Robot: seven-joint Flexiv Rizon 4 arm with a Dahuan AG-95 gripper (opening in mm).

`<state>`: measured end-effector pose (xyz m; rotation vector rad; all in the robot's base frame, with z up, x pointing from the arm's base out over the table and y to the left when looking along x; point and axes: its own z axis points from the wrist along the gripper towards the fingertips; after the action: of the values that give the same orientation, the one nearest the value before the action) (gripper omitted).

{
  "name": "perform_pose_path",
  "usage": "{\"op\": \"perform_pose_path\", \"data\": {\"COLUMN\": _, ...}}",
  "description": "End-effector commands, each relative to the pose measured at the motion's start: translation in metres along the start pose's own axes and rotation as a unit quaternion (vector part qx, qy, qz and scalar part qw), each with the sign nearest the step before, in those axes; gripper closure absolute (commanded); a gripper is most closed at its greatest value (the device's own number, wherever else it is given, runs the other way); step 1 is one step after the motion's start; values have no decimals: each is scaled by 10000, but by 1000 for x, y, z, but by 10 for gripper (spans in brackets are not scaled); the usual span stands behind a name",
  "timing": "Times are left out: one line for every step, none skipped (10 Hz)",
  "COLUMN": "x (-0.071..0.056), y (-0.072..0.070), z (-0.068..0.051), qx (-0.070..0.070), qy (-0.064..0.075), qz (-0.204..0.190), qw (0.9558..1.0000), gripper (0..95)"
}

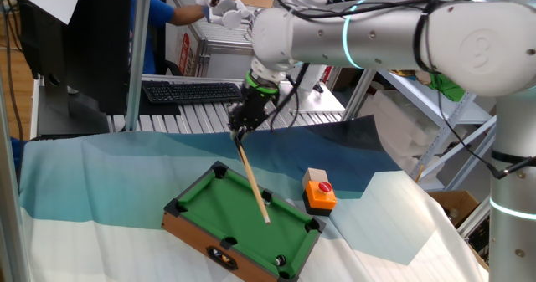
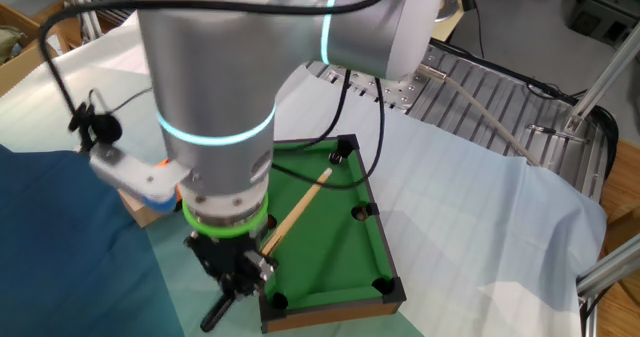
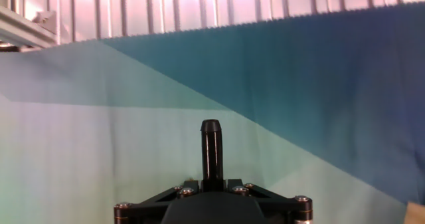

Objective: Hit the pool ball

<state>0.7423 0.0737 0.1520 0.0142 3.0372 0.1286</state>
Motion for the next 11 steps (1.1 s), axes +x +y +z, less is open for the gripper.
{"op": "perform_pose_path", "data": {"x": 4, "y": 8, "z": -4, "qx": 61, "qy": -90, "qz": 9, "qw": 9999, "gripper": 950}}
{"op": "perform_pose_path", "data": {"x": 5, "y": 14, "z": -8, "qx": 68, "qy": -206, "qz": -28, "qw": 9998, "gripper": 950}}
{"op": "perform_pose_path", "data": {"x": 5, "y": 15, "z": -9, "qx": 71, "qy": -297, "qz": -102, "qw": 9995, "gripper": 950}}
{"op": "perform_pose_path", "data": {"x": 4, "y": 13, "z": -9, "qx": 84, "qy": -333, "qz": -178, "qw": 9993, "gripper": 950}}
{"op": "perform_pose_path", "data": {"x": 4, "y": 12, "z": -9, "qx": 84, "qy": -327, "qz": -199, "qw": 9992, "gripper": 950}}
{"op": "perform_pose_path", "data": {"x": 4, "y": 12, "z": -9, "qx": 101, "qy": -329, "qz": -221, "qw": 9992, "gripper": 950}}
{"op": "perform_pose_path", "data": {"x": 4, "y": 12, "z": -9, "qx": 131, "qy": -341, "qz": -257, "qw": 9990, "gripper": 950}}
{"op": "perform_pose_path", "data": {"x": 4, "y": 12, "z": -8, "qx": 143, "qy": -364, "qz": -290, "qw": 9988, "gripper": 950}}
{"op": "perform_pose_path", "data": {"x": 4, "y": 12, "z": -8, "qx": 148, "qy": -391, "qz": -339, "qw": 9985, "gripper": 950}}
{"op": "perform_pose_path", "data": {"x": 4, "y": 12, "z": -8, "qx": 150, "qy": -413, "qz": -378, "qw": 9983, "gripper": 950}}
{"op": "perform_pose_path", "data": {"x": 4, "y": 12, "z": -8, "qx": 163, "qy": -442, "qz": -428, "qw": 9980, "gripper": 950}}
